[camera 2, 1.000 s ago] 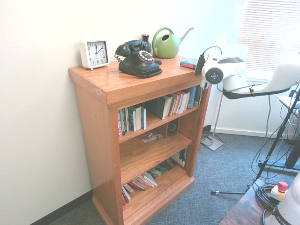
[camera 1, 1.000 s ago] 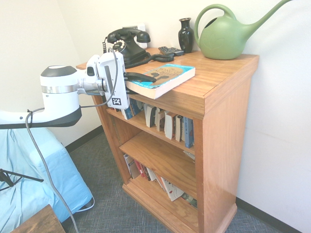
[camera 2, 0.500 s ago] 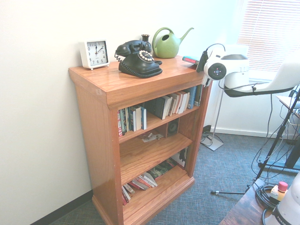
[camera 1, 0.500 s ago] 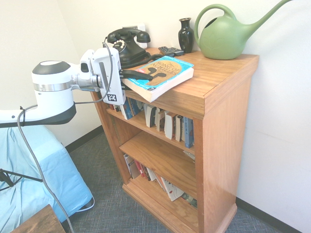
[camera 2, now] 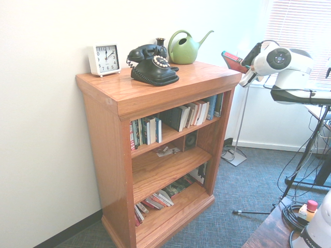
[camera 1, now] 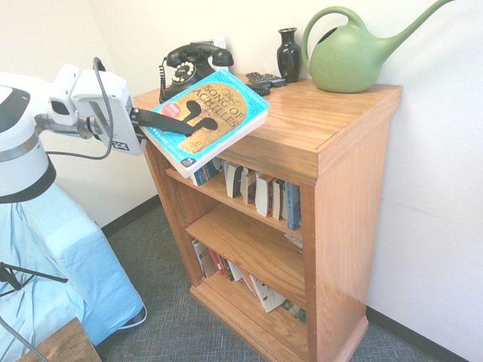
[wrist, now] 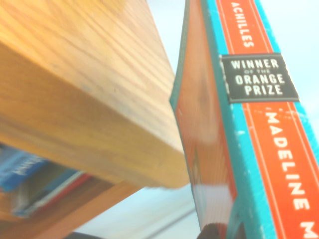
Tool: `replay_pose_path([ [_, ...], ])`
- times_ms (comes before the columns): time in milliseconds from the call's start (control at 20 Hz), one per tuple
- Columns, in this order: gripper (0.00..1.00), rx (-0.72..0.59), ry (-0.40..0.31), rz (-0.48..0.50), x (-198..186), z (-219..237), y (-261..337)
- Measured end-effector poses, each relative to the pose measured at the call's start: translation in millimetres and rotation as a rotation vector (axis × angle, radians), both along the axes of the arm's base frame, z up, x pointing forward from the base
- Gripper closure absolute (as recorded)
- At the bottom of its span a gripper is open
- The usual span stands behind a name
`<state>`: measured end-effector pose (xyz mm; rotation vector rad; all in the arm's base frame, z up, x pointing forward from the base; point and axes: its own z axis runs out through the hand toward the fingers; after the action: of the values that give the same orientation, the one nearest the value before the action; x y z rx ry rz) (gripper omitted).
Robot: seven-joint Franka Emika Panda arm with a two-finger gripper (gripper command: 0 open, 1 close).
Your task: Organize the shelf
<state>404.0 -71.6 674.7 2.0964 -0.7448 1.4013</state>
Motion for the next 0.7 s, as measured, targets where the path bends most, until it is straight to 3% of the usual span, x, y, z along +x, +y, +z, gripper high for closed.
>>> replay_pose_path([
  [300,1.00,0.231,-0.019,0.066,-68,-39,25],
  [700,1.00,0.368,0.078,0.161,-82,-129,80],
])
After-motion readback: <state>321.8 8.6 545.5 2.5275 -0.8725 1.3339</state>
